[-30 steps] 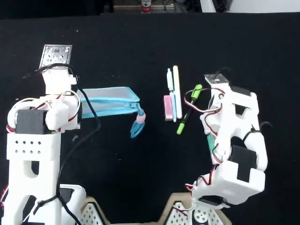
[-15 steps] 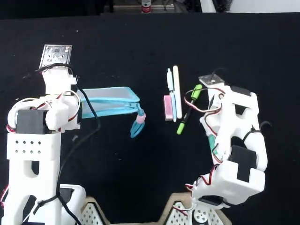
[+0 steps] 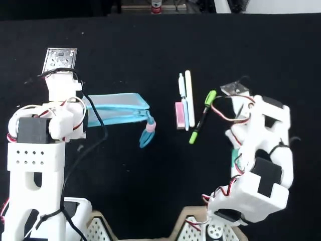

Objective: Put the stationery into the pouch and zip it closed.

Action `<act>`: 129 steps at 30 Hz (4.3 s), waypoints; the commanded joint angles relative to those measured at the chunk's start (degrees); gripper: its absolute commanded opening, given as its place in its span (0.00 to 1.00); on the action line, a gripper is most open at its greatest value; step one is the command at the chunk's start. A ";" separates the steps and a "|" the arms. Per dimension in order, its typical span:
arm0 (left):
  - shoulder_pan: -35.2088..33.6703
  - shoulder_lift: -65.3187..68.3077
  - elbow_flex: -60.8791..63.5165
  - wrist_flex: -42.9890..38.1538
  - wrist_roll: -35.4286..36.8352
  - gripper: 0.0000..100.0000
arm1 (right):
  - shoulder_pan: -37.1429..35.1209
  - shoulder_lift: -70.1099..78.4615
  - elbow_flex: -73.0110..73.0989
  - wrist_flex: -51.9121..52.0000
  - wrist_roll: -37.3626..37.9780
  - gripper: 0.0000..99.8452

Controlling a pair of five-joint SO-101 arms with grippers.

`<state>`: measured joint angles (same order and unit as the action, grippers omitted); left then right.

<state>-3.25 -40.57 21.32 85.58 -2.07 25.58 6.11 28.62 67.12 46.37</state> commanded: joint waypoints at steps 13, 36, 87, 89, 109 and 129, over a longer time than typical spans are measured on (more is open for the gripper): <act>0.22 0.09 0.84 -0.35 0.88 0.03 | 2.73 -3.56 5.58 -2.90 -4.75 0.09; 0.22 0.09 0.92 -0.26 0.88 0.03 | -11.25 -62.29 5.58 20.75 -13.71 0.01; 0.22 0.09 0.92 -0.26 0.88 0.03 | -69.54 -79.16 57.10 -87.30 -25.67 0.01; 0.22 0.09 0.92 -0.26 0.88 0.03 | -69.54 -79.16 57.19 -86.95 -25.93 0.01; 0.22 0.09 0.92 -0.26 0.88 0.03 | -69.89 -79.16 32.48 -40.18 -40.88 0.19; 0.22 0.09 1.71 -0.26 0.70 0.03 | -36.04 -85.23 35.21 -20.92 -42.73 0.15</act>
<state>-3.08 -40.57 22.46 85.41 -1.63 -16.79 -78.99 59.65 47.43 5.58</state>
